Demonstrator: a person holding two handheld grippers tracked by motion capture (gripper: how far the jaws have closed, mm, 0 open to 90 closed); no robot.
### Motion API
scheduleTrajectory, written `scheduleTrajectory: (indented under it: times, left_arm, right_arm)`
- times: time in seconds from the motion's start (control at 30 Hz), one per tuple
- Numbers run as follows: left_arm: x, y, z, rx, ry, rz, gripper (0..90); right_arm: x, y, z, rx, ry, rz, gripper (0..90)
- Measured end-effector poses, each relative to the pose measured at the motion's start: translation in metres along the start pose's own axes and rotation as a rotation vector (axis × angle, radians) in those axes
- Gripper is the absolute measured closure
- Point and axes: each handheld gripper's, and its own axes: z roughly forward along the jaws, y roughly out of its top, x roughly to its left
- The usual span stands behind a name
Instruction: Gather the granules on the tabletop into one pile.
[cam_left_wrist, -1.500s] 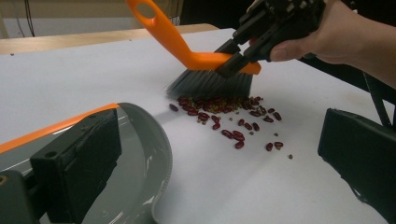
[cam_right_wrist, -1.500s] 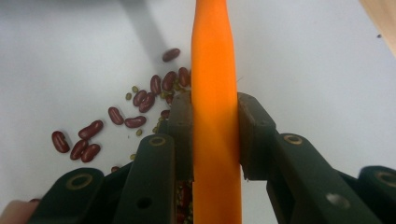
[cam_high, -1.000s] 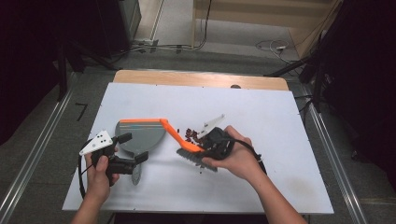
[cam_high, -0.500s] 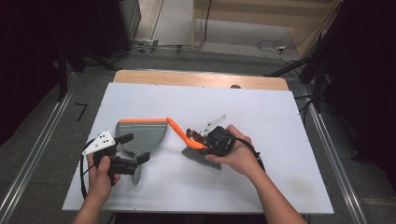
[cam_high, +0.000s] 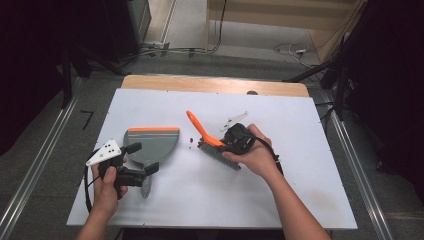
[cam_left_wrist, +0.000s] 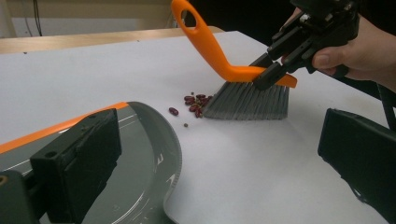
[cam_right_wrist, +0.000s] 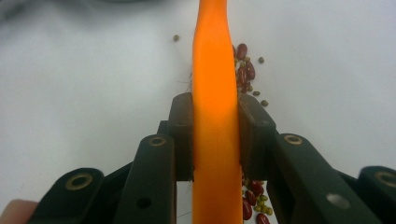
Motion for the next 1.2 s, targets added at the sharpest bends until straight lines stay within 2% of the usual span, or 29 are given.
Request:
scheduleTrajectory:
  times: [0.03, 0.07, 0.13, 0.17, 0.2, 0.23, 0.33, 0.4, 0.43, 0.47, 0.5, 0.53, 0.57, 0.63, 0.67, 0.7, 0.73, 0.77, 0.83, 0.87, 0.93, 1.03, 1.1, 1.2]
  left_arm:
    - [0.0, 0.0, 0.0, -0.001, 0.001, 0.0, 0.0]
    - [0.0, 0.0, 0.001, -0.001, 0.001, 0.0, 0.0]
    - [0.0, 0.0, 0.001, 0.0, 0.0, 0.001, 0.0]
    - [0.0, 0.0, 0.002, 0.002, 0.002, 0.001, 0.0]
    - [-0.001, 0.0, 0.002, 0.005, 0.002, 0.001, 0.0]
    - [-0.001, 0.0, 0.002, 0.005, 0.002, 0.002, 0.0]
    - [-0.002, 0.001, 0.001, 0.002, 0.001, 0.003, 0.0]
    - [-0.001, 0.001, 0.001, 0.002, -0.001, 0.004, 0.0]
    - [-0.001, 0.001, 0.001, 0.0, -0.001, 0.004, 0.0]
    - [-0.001, 0.001, 0.001, 0.0, 0.0, 0.006, 0.0]
    - [-0.001, 0.001, 0.0, 0.0, -0.001, 0.004, 0.0]
    - [0.0, 0.001, 0.0, -0.001, 0.0, 0.003, 0.0]
    - [0.0, 0.0, 0.0, 0.0, 0.0, 0.003, 0.0]
    - [0.0, 0.0, 0.0, -0.001, -0.001, 0.002, 0.0]
    - [0.0, 0.0, 0.001, -0.001, -0.001, 0.002, 0.0]
    - [0.0, 0.0, 0.001, 0.0, -0.002, 0.002, 0.0]
    - [0.0, 0.0, 0.001, 0.001, -0.002, 0.002, 0.0]
    - [0.0, 0.0, 0.001, 0.0, -0.002, 0.002, 0.0]
    - [-0.001, 0.0, 0.001, 0.002, -0.003, 0.004, 0.0]
    - [-0.001, 0.0, 0.001, 0.001, -0.002, 0.004, 0.0]
    - [-0.001, 0.0, 0.001, 0.004, -0.003, 0.006, 0.0]
    - [-0.002, 0.0, 0.002, 0.006, -0.003, 0.004, 0.0]
    - [-0.003, 0.0, 0.003, 0.008, -0.004, 0.006, 0.0]
    - [-0.003, 0.0, 0.003, 0.009, -0.003, 0.007, 0.0]
  right_arm:
    - [-0.001, 0.001, -0.006, -0.045, 0.041, 0.047, 69.0]
    - [0.0, 0.001, -0.008, -0.063, 0.053, 0.073, 69.0]
    - [0.003, 0.006, -0.012, -0.11, 0.066, 0.127, 69.0]
    - [0.003, 0.006, -0.012, -0.11, 0.066, 0.127, 69.0]
    - [0.007, 0.009, -0.012, -0.128, 0.066, 0.16, 69.0]
    - [0.015, 0.015, -0.008, -0.147, 0.065, 0.239, 69.0]
    - [0.026, 0.023, 0.003, -0.164, 0.08, 0.351, 68.9]
    - [0.032, 0.028, 0.015, -0.172, 0.079, 0.459, 68.9]
    - [0.032, 0.028, 0.015, -0.172, 0.079, 0.459, 68.9]
    - [0.034, 0.03, 0.018, -0.175, 0.073, 0.481, 69.0]
    - [0.037, 0.032, 0.027, -0.188, 0.06, 0.546, 69.0]
    - [0.037, 0.032, 0.027, -0.188, 0.06, 0.546, 69.0]
    - [0.035, 0.032, 0.034, -0.207, 0.1, 0.629, 69.0]
    - [0.033, 0.033, 0.04, -0.212, 0.099, 0.687, 69.0]
    - [0.033, 0.033, 0.04, -0.212, 0.099, 0.687, 69.0]
    - [0.031, 0.032, 0.046, -0.217, 0.089, 0.725, 69.0]
    - [0.031, 0.032, 0.046, -0.217, 0.089, 0.725, 69.0]
    - [0.028, 0.031, 0.052, -0.199, 0.062, 0.732, 69.0]
    - [0.027, 0.03, 0.053, -0.196, 0.049, 0.732, 69.0]
    - [0.024, 0.027, 0.055, -0.187, 0.019, 0.725, 68.9]
    - [0.019, 0.023, 0.055, -0.182, 0.011, 0.726, 68.7]
    - [0.017, 0.021, 0.052, -0.178, -0.012, 0.717, 68.6]
    - [0.013, 0.016, 0.047, -0.176, -0.045, 0.704, 68.6]
    - [0.009, 0.012, 0.043, -0.174, -0.056, 0.704, 68.5]
